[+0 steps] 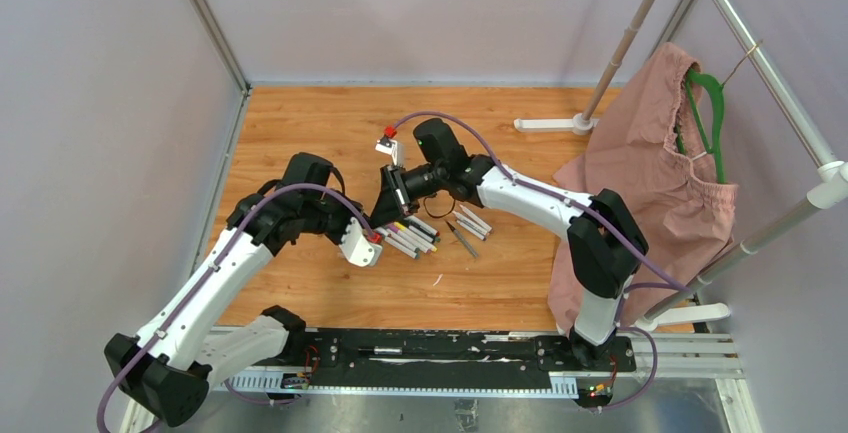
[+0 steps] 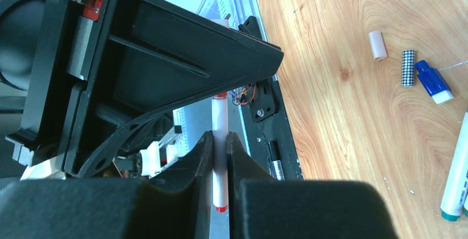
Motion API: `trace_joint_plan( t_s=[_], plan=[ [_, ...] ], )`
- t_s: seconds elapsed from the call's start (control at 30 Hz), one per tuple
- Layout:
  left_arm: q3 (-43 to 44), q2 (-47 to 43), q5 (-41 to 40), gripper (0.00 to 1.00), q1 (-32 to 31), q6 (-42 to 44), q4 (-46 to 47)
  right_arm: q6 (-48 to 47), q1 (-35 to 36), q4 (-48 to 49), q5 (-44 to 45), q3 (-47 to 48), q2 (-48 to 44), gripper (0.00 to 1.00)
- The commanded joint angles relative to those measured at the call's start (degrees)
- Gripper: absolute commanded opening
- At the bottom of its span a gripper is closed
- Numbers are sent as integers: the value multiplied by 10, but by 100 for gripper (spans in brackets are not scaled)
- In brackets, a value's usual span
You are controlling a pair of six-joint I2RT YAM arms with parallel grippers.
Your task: Open the pen caps
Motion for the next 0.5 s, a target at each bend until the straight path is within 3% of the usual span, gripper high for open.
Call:
trace_joint_plan(
  t_s=[0.0, 0.13, 0.3, 0.47],
  plan=[
    [19, -5, -5, 0, -1, -3, 15, 7, 9, -6, 15, -10, -7, 1],
    [6, -8, -23, 0, -1, 4, 16, 10, 3, -5, 22, -37, -26, 0],
    [-34, -17, -78, 0, 0, -28, 114, 9, -8, -5, 30, -110, -73, 0],
    [-35, 6, -96, 0, 2, -23, 121, 6, -11, -5, 27, -179, -113, 0]
  ],
)
